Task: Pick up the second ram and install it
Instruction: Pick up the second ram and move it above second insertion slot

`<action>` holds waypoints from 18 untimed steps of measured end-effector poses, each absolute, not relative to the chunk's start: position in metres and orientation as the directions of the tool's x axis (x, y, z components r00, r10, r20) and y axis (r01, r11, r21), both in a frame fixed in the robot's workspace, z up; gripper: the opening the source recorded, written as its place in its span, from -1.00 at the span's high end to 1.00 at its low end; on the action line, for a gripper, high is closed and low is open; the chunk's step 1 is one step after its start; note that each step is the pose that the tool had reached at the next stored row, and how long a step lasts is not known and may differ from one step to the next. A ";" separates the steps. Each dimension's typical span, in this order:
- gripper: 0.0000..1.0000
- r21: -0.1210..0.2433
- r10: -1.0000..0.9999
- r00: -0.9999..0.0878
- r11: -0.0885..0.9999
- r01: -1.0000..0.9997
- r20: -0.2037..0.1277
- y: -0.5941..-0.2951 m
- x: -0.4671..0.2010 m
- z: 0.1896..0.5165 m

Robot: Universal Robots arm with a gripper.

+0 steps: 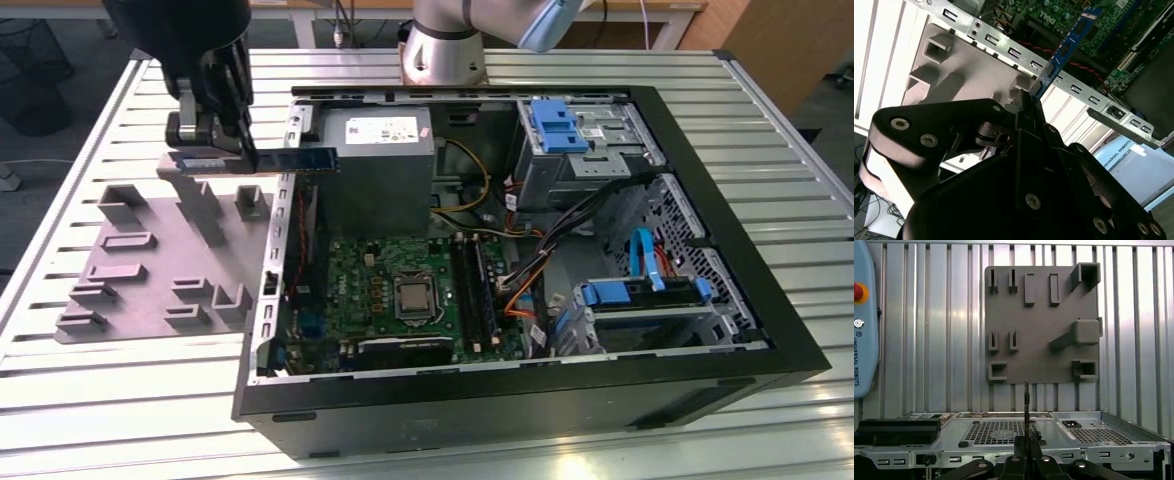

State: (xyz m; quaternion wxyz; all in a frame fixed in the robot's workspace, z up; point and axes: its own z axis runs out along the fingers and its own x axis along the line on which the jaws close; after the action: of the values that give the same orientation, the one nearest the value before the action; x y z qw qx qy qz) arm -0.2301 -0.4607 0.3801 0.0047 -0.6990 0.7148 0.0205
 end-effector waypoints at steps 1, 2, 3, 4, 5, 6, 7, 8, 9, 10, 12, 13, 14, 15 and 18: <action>0.72 0.023 -0.999 -0.023 0.022 -0.999 -0.035 -0.461 -0.230 0.380; 0.72 0.023 -0.999 -0.023 0.022 -0.999 -0.035 -0.461 -0.229 0.380; 0.72 0.023 -0.999 -0.023 0.023 -0.999 -0.035 -0.461 -0.229 0.380; 0.72 0.023 -0.999 -0.024 0.023 -0.999 -0.035 -0.461 -0.229 0.380; 0.72 0.023 -0.999 -0.024 0.023 -0.999 -0.035 -0.461 -0.228 0.380; 0.72 0.023 -0.999 -0.024 0.023 -0.999 -0.035 -0.461 -0.228 0.380; 0.72 0.023 -0.999 -0.024 0.024 -0.999 -0.035 -0.461 -0.228 0.380; 0.72 0.023 -0.999 -0.025 0.024 -0.999 -0.035 -0.461 -0.227 0.380; 0.72 0.023 -0.999 -0.025 0.024 -0.999 -0.035 -0.461 -0.227 0.380; 0.72 0.023 -0.999 -0.026 0.025 -0.999 -0.035 -0.461 -0.226 0.380; 0.72 0.023 -0.999 -0.026 0.025 -0.999 -0.035 -0.461 -0.225 0.380; 0.72 0.023 -0.999 -0.026 0.026 -0.999 -0.035 -0.461 -0.224 0.380; 0.72 0.023 -0.999 -0.027 0.026 -0.999 -0.035 -0.461 -0.223 0.380; 0.72 0.023 -0.999 -0.027 0.026 -0.999 -0.035 -0.461 -0.221 0.380; 0.72 0.023 -0.999 -0.027 0.026 -0.999 -0.035 -0.461 -0.215 0.380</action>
State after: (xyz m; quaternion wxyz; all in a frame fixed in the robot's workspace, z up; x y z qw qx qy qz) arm -0.2154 -0.4605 0.3800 0.0048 -0.6975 0.7163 0.0204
